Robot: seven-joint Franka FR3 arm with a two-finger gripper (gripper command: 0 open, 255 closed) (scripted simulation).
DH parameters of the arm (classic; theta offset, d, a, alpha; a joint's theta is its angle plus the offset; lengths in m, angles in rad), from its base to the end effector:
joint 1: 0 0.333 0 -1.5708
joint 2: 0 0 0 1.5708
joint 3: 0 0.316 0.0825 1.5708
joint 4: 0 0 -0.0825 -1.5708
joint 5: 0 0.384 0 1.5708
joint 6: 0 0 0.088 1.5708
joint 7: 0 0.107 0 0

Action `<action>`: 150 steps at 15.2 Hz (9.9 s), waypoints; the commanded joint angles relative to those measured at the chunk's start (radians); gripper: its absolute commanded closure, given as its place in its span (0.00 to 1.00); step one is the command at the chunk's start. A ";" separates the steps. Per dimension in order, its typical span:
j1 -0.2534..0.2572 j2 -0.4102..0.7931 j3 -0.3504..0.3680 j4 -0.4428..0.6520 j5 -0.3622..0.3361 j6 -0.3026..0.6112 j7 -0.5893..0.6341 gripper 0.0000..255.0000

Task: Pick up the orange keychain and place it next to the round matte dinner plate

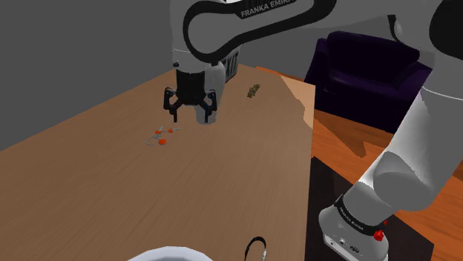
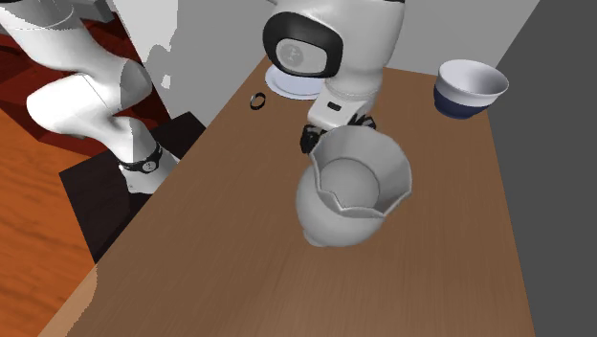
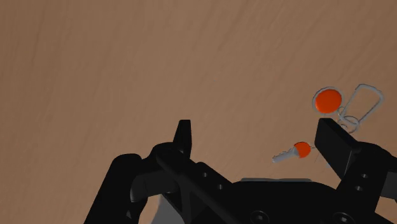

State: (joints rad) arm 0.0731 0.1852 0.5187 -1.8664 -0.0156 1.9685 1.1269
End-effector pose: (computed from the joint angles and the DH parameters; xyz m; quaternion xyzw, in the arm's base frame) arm 0.5012 0.3203 0.4238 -0.9635 0.2632 0.0484 0.0031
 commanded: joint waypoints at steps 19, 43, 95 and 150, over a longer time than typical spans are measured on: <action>0.194 0.495 -0.094 0.490 -0.207 -0.023 0.277 0.00; 0.208 0.479 -0.109 0.519 -0.189 -0.062 0.266 0.00; 0.332 0.355 -0.206 0.403 -0.322 0.059 0.417 0.00; 0.555 0.194 -0.212 0.270 -0.450 -0.070 0.768 1.00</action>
State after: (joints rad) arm 0.6157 0.3888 0.2999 -1.5851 -0.4664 1.9034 1.8744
